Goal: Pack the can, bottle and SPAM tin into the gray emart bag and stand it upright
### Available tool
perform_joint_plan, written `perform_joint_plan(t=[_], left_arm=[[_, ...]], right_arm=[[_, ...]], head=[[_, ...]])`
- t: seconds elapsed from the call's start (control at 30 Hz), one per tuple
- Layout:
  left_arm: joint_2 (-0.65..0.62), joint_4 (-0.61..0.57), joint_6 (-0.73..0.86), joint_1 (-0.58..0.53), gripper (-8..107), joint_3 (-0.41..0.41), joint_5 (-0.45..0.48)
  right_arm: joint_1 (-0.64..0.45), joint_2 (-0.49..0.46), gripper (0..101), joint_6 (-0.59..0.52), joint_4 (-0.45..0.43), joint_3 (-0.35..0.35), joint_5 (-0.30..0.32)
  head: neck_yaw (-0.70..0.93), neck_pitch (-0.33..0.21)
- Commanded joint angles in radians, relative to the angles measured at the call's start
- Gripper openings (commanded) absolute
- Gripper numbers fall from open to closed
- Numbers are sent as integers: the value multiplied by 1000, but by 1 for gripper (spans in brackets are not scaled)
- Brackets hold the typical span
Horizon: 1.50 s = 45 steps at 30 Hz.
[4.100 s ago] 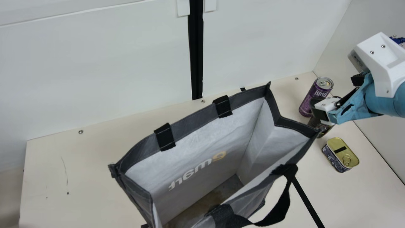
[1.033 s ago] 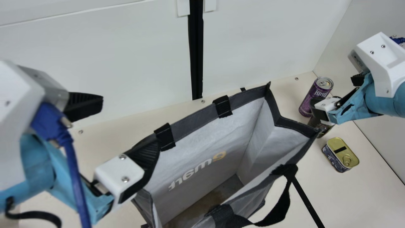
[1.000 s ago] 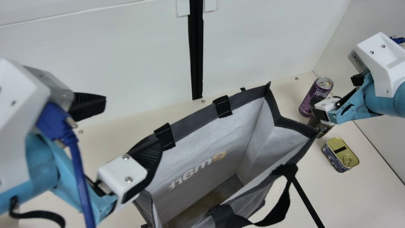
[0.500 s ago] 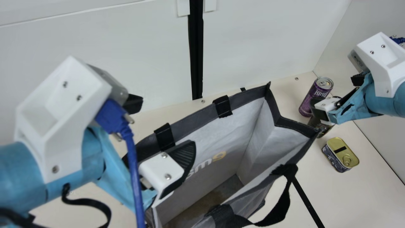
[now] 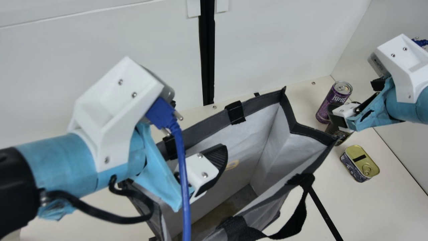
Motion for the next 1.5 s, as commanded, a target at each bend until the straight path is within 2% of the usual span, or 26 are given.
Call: perform_joint_plan(t=[0.0,0.73,1.23,1.47], left_arm=[[11,0,3,-1,90,-3,0],[89,-49,27,-17,90,45,0],[82,8,3,-30,-8,46,0],[63,64,-36,-23,-8,43,0]], right_arm=[[0,0,95,0,0,0,0],[0,0,95,0,0,0,0],[0,0,95,0,0,0,0],[0,0,95,0,0,0,0]], head=[[-2,-23],[-2,-23],[-2,-23],[-2,-23]])
